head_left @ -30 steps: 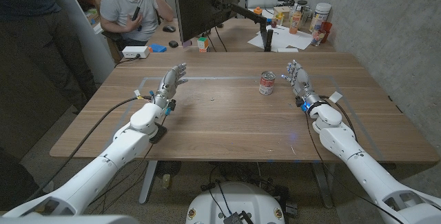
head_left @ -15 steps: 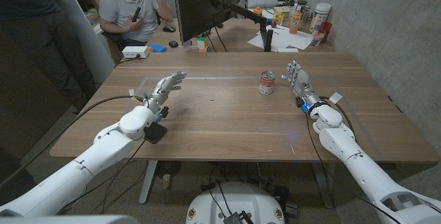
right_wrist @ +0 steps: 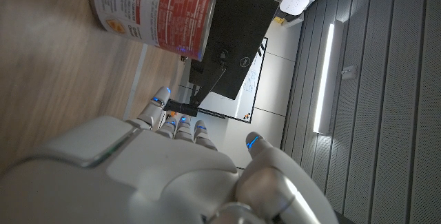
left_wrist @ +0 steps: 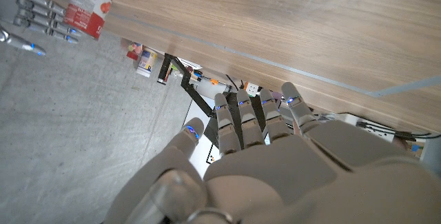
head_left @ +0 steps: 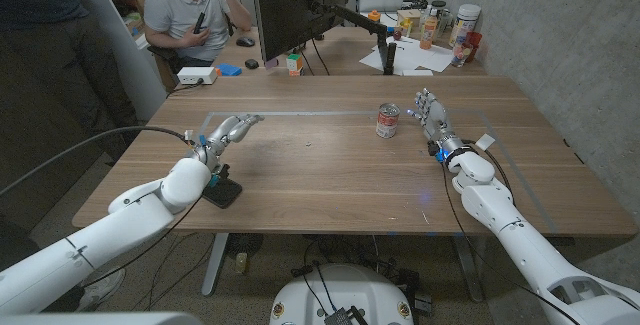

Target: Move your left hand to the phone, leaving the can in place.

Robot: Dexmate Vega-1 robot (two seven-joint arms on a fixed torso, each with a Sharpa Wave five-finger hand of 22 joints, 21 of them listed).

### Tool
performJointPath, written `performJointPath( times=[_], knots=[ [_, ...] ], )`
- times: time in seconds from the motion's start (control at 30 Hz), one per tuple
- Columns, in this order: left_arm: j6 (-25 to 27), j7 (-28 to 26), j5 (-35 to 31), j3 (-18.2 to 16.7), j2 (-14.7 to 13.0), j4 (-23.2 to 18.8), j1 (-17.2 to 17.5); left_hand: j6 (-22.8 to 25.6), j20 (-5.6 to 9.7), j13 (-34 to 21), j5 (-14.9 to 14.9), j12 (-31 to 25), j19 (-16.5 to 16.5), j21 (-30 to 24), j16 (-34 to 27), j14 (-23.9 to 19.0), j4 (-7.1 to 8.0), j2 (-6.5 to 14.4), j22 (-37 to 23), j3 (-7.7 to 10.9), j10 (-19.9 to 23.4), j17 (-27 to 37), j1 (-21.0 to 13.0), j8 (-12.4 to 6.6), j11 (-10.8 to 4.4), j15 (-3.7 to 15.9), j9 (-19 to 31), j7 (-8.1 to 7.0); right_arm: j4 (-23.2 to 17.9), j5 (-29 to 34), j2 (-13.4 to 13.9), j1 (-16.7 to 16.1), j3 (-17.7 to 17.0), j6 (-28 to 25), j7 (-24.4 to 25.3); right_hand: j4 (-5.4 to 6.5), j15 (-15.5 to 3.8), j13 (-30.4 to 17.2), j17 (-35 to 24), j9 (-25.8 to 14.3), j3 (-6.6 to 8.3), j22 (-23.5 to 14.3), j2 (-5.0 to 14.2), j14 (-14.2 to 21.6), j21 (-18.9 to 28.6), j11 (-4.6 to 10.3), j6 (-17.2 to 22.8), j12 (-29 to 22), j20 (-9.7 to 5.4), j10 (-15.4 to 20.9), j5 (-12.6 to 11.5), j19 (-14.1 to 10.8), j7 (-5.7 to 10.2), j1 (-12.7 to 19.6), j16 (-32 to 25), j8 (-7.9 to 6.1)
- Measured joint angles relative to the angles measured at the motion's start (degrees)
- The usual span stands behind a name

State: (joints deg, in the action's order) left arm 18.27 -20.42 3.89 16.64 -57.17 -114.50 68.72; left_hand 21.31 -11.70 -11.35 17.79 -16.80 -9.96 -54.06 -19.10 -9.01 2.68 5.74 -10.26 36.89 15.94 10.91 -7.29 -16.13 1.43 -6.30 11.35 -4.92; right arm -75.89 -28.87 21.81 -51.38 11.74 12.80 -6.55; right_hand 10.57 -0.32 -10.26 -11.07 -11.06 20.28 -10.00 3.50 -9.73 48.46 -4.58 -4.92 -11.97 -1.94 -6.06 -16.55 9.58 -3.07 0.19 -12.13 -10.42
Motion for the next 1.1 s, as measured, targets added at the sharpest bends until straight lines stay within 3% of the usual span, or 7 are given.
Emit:
performJointPath(
  times=[0.1, 0.13, 0.17, 0.4, 0.43, 0.7, 1.1],
  knots=[
    [3.16, -0.02, -2.76, 0.00, 0.00, 0.00, 0.00, 0.32, 0.00, 0.00, -0.21, 0.00, 0.00, 0.16, 0.00, 0.00, -0.32, -0.12, 0.00, 0.32, 0.00, 0.00, -0.12, 0.00, 0.00, 0.00, 0.00, -0.32, 0.14, 0.00, -0.14, 0.12, -0.01, 0.00, 0.00, 0.00, 0.00, 0.00, 0.00, 0.00, 0.00, 0.00, 0.00, 0.00, 0.00, 0.00, 0.00, 0.00, 0.00, 0.00, 0.00, 0.00, 0.00, 0.00, 0.00, 0.00],
    [4.28, -0.02, -3.78, -0.59, -5.29, -5.80, 2.96, 0.42, 0.00, 0.00, -0.22, 0.00, 0.00, 0.26, 0.00, 0.00, -0.49, -0.22, 0.00, 0.49, 0.00, 0.00, -0.22, 0.00, 0.00, 0.00, 0.00, -0.41, 0.19, 0.44, -0.20, 0.17, -0.01, -0.01, -0.13, 0.00, 0.00, 0.00, 0.00, 0.00, 0.00, 0.00, 0.00, 0.00, 0.00, 0.00, 0.00, 0.00, 0.00, 0.00, 0.00, 0.00, 0.00, 0.00, 0.00, 0.00],
    [5.94, -0.02, -5.31, -0.59, -6.20, -6.83, 3.38, 0.41, 0.00, 0.00, -0.22, 0.00, 0.00, 0.27, 0.01, 0.00, -0.64, -0.22, 0.00, 0.64, 0.00, 0.00, -0.22, 0.00, 0.00, 0.00, 0.00, -0.41, 0.28, 0.53, -0.27, 0.23, -0.01, -0.01, -0.15, 0.00, 0.00, 0.00, 0.00, 0.00, 0.00, 0.00, 0.00, 0.00, 0.00, 0.00, 0.00, 0.00, 0.00, 0.00, 0.00, 0.00, 0.00, 0.00, 0.00, 0.00],
    [13.89, 0.65, -13.24, -0.46, -7.06, -7.78, 3.75, -0.61, 0.01, 0.00, -0.21, 0.29, 0.00, 0.71, 0.74, 0.61, -1.72, -0.14, 0.00, 1.23, -0.48, 0.16, -0.75, 0.14, -0.47, 0.61, 0.00, -1.43, 0.75, 0.61, -0.66, 0.61, 0.09, -0.05, -0.16, 0.00, 0.00, 0.01, 0.01, 0.00, 0.00, 0.00, 0.00, 0.00, 0.00, 0.00, 0.00, 0.00, 0.00, 0.00, 0.00, 0.00, 0.00, 0.00, 0.00, 0.00],
    [15.22, 0.93, -14.70, 2.01, -10.80, -11.91, 4.31, -0.75, 0.01, -0.12, -0.21, 0.33, 0.00, 0.71, 0.75, 0.68, -1.82, -0.14, 0.00, 1.34, -0.53, 0.17, -0.75, 0.26, -0.52, 0.68, 0.02, -1.57, 0.77, 0.87, -0.70, 0.64, 0.10, -0.09, -0.26, 0.00, 0.00, 0.01, 0.01, 0.00, 0.00, 0.00, 0.00, 0.00, 0.00, 0.00, 0.00, 0.00, 0.00, 0.00, 0.00, 0.00, 0.00, 0.00, 0.00, 0.00],
    [23.61, 4.63, -24.85, 6.92, -14.10, -15.05, 3.23, -2.52, 0.01, -0.26, -0.44, 1.16, 0.00, 1.54, 1.61, 1.64, -2.47, -0.45, 0.01, 1.99, -2.53, 0.44, -1.06, 1.12, -0.80, 1.19, 0.27, -2.89, 1.06, 1.05, -1.04, 0.82, 0.18, -0.09, -0.26, 0.00, 0.00, 0.01, 0.01, 0.01, 0.00, 0.00, 0.00, 0.00, 0.00, 0.00, 0.00, 0.00, 0.00, 0.00, 0.00, 0.00, 0.00, 0.00, 0.00, 0.00],
    [30.51, 9.57, -38.44, 13.94, -15.57, -15.75, 1.29, -6.00, 0.01, -0.54, -0.87, 3.16, 0.00, 3.05, 2.82, 3.98, -4.05, -0.90, -0.29, 2.76, -7.62, 1.16, -1.50, 2.53, -0.67, 1.49, 0.79, -4.91, 1.42, 1.18, -1.37, 0.97, 0.30, 0.04, -0.23, 0.00, 0.00, 0.01, 0.01, 0.01, 0.00, 0.00, 0.00, 0.00, -0.37, 0.00, 0.00, 0.00, 0.00, 0.00, 0.00, 0.00, 0.00, 0.00, 0.00, 0.00]
  ],
)
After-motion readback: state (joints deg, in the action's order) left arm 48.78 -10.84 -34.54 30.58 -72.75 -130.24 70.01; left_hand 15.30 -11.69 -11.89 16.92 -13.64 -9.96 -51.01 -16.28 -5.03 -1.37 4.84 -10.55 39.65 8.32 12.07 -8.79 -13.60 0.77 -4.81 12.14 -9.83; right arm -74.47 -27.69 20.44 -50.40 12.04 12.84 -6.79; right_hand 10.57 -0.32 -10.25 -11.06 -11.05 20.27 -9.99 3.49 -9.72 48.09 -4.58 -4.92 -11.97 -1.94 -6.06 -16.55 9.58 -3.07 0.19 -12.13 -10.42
